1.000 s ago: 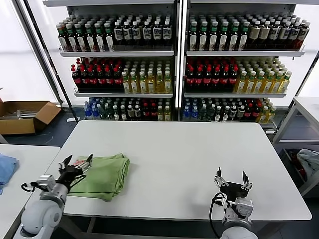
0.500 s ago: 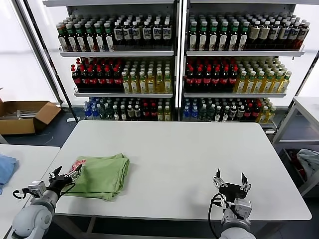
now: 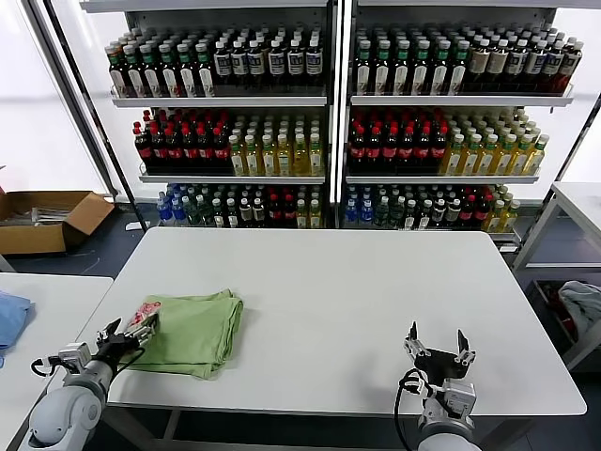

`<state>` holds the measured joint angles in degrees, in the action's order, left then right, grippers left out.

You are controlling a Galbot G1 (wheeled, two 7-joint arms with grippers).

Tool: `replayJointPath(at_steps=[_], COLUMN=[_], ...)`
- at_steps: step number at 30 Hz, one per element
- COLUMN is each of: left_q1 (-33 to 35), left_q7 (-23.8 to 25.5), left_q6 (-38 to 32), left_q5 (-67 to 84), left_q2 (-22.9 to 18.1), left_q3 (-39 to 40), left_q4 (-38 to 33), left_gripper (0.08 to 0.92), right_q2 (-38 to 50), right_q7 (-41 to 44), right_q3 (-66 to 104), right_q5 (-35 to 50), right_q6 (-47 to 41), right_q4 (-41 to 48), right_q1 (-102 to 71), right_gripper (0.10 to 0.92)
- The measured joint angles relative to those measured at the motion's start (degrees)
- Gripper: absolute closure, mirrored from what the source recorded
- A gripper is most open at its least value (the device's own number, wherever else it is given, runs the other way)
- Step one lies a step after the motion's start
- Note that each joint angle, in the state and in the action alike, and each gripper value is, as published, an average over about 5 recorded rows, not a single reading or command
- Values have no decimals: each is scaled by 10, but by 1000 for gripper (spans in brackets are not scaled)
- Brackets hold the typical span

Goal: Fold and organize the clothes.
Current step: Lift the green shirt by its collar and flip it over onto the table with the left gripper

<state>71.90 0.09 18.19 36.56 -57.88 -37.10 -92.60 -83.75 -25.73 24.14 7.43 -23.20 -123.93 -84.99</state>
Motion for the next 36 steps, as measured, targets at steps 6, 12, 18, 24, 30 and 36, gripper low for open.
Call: replayJointPath(at_steps=[6,12,18,24,30,36], left_q1=[0,5,8,9,7,7], left_q7=[8,17,23,27,33,38], left_q6=[3,5,6,7,6,2], left_q5=[4,5,5,5,9,17], left_q2=[0,-4,-8,-13,-11,1], left_q3=[3,6,9,14,12,-4], left_q4=[9,11,9,8,14,26], left_gripper=[177,276,450,623,793,856], right_q2=[-1,1,0,0,3,6], right_q7=[0,0,0,0,-1,-1], right_q3=[-3,-3,-3,-1,2,1], right_q5=[-2,-2,-2,-2,-2,-1], right_q6=[0,-1,0,0,-1,-2], right_q4=[0,0,1,-1,-4,-4], right_q1=[2,2,2,1,1,2], right_gripper=[203,203,203,203,203,203])
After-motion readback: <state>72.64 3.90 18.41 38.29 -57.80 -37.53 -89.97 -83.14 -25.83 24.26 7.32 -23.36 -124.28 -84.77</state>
